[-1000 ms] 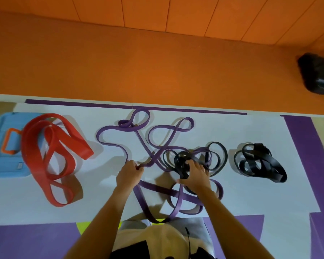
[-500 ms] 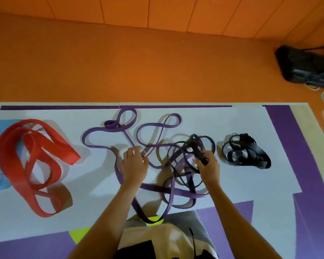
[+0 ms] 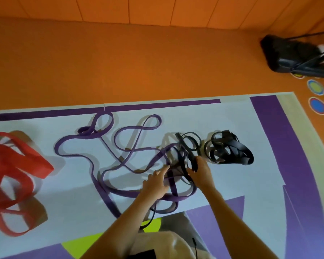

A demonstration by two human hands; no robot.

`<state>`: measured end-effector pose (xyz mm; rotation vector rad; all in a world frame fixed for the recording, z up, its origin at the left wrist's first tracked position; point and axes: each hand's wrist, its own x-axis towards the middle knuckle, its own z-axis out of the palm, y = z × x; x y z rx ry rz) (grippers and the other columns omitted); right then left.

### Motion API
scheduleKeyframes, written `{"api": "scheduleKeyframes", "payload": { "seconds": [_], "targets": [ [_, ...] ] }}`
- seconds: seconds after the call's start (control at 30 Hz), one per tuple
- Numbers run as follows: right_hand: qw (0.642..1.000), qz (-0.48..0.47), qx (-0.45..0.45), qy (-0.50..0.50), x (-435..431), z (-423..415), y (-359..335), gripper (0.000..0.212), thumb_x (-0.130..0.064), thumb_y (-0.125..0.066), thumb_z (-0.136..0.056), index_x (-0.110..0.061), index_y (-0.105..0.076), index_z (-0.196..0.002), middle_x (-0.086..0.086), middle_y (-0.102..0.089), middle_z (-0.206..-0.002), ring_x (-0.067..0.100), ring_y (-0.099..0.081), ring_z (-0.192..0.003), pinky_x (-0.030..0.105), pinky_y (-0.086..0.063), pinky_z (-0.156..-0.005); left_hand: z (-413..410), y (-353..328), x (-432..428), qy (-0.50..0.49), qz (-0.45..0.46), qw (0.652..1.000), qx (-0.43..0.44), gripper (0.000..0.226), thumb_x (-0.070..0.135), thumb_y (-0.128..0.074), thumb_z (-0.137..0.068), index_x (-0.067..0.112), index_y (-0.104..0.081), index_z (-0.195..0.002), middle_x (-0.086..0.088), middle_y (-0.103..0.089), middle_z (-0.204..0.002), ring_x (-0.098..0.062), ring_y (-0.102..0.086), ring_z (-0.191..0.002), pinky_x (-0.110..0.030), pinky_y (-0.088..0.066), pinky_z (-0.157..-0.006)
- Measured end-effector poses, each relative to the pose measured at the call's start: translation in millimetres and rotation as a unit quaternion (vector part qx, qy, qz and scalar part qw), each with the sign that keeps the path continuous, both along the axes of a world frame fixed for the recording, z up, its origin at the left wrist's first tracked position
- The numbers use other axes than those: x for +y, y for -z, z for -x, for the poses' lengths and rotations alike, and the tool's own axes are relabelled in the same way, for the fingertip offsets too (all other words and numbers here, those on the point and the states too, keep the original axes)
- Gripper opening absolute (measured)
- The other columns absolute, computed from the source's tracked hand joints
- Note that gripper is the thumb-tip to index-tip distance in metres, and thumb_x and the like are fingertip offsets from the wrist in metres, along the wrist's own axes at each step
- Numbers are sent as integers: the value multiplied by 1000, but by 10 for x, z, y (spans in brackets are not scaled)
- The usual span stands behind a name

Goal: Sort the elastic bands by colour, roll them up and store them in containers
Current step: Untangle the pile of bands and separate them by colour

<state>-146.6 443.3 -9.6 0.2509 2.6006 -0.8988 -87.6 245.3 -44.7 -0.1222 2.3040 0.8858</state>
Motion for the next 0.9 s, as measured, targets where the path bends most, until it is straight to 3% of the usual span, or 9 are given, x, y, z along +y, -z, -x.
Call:
{"api": "scheduleKeyframes", "payload": {
  "seconds": [0.1, 0.2, 0.3, 0.4, 0.53, 0.63, 0.73, 0.9],
  "targets": [
    [992, -50, -98, -69, -50, 2, 148, 78, -46, -84, -83, -19, -46, -146, 9, -50, -144, 33, -51, -134, 54, -50, -108, 51, -4, 185, 23, 45, 999, 19, 74, 30, -58, -105, 50, -17, -163, -4, -37, -162, -35, -41, -146, -63, -39, -115],
    [970, -162, -118, -135, -75, 8, 288, 94, -60, -77, -84, -25, -29, -156, 7, -42, -156, 35, -39, -146, 58, -41, -116, 73, -5, 363, 3, 74, 997, 20, 71, 29, -62, -104, 44, -23, -162, 0, -36, -165, -32, -38, -150, -61, -38, -117],
    [968, -182, -73, -155, -29, 74, 391, 77, -54, -70, -92, -23, -32, -151, 7, -53, -147, 34, -49, -138, 57, -46, -111, 74, 32, 511, -61, 92, 994, 21, 63, 30, -66, -101, 33, -30, -153, 0, -48, -156, -28, -47, -144, -57, -43, -115],
    [976, -134, -51, -164, 68, 201, 439, 46, -39, -67, -98, -23, -39, -131, 5, -68, -124, 32, -69, -114, 51, -57, -96, 108, 83, 560, -129, 119, 984, 10, 57, 43, -67, -99, 26, -35, -142, -1, -57, -141, -26, -56, -133, -55, -45, -111],
    [985, -68, -11, -159, 292, 383, 409, 26, -30, -62, -101, -27, -43, -118, 3, -72, -110, 28, -71, -94, 48, -61, -81, 159, 118, 660, -155, 159, 975, -13, 77, 65, -70, -89, 26, -35, -145, 0, -56, -141, -25, -56, -133, -54, -43, -110],
    [987, -38, 81, -132, 451, 505, 316, 26, -25, -67, -98, -24, -48, -115, 3, -72, -99, 31, -72, -84, 48, -61, -68, 169, 125, 752, -146, 204, 968, -17, 92, 61, -75, -87, 24, -27, -156, -2, -51, -152, -27, -54, -137, -54, -43, -111],
    [983, -22, 146, -109, 581, 578, 210, 32, -21, -69, -97, -23, -46, -119, 7, -70, -102, 35, -72, -81, 45, -59, -57, 118, 152, 809, -164, 208, 963, -41, 88, 48, -73, -94, 17, -22, -159, -5, -62, -143, -29, -61, -132, -53, -45, -111],
    [980, -30, 186, -67, 801, 691, 115, 48, -17, -68, -97, -24, -44, -139, 5, -61, -122, 35, -71, -97, 47, -61, -62, 42, 67, 819, -209, 171, 963, -13, 49, 46, -73, -95, 17, -50, -129, -3, -70, -120, -24, -70, -115, -42, -55, -103]
  ]
}}
